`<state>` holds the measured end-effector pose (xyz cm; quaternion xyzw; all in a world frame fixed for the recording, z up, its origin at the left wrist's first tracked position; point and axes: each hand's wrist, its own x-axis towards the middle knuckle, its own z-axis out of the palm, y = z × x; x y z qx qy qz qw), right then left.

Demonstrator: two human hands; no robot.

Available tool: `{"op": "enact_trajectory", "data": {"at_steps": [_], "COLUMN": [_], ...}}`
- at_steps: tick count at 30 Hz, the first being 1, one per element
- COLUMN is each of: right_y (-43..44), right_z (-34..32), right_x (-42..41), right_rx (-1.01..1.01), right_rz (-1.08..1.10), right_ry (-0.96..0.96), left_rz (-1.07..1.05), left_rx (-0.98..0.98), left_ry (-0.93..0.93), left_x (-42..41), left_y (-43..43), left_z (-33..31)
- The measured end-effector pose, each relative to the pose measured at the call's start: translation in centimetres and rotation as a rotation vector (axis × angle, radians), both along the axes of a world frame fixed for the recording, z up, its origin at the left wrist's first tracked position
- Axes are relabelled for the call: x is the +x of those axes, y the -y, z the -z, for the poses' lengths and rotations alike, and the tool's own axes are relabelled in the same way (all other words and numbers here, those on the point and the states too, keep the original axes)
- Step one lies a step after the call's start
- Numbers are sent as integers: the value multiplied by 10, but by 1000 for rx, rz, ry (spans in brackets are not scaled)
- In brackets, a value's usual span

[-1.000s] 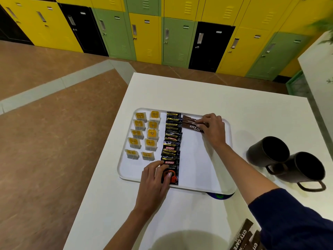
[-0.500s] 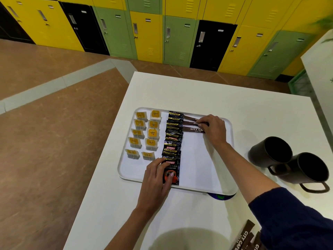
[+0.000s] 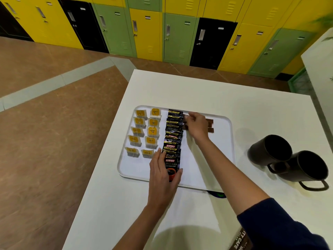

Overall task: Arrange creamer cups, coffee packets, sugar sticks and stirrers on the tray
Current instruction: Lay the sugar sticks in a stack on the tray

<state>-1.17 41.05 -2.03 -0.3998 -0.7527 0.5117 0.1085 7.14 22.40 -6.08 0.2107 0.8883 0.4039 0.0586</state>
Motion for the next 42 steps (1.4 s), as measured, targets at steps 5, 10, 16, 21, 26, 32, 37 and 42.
{"op": "enact_trajectory", "data": {"at_steps": [5,10,16,21,26,32,37,42], "right_y": [16,26,36,44,49,53,57,77], "right_z": [3,6,8,5,3,0,-4,-2], "right_x": [-3,1,2,2,0,4,25,56], "right_rx": [-101,-68,-25,-44,-48,-45,-44,-74], "right_rz": [75,77,76,94,105,108,118,73], "right_ry": [20,24,45,25,19,23,24,46], "left_rz": [-33,-35,8,7,5,-6,15,35], "left_rx": [-12,2,20,21,16,7,13,2], "left_ry": [81,127,147,162,164,167,180,191], "left_x": [6,6,4,3,3,2,1,1], "left_y": [-6,-5,-3,-3,-3,-2,0,6], "left_z": [1,-2,-4,-7,-8,-9,-11,-9]}}
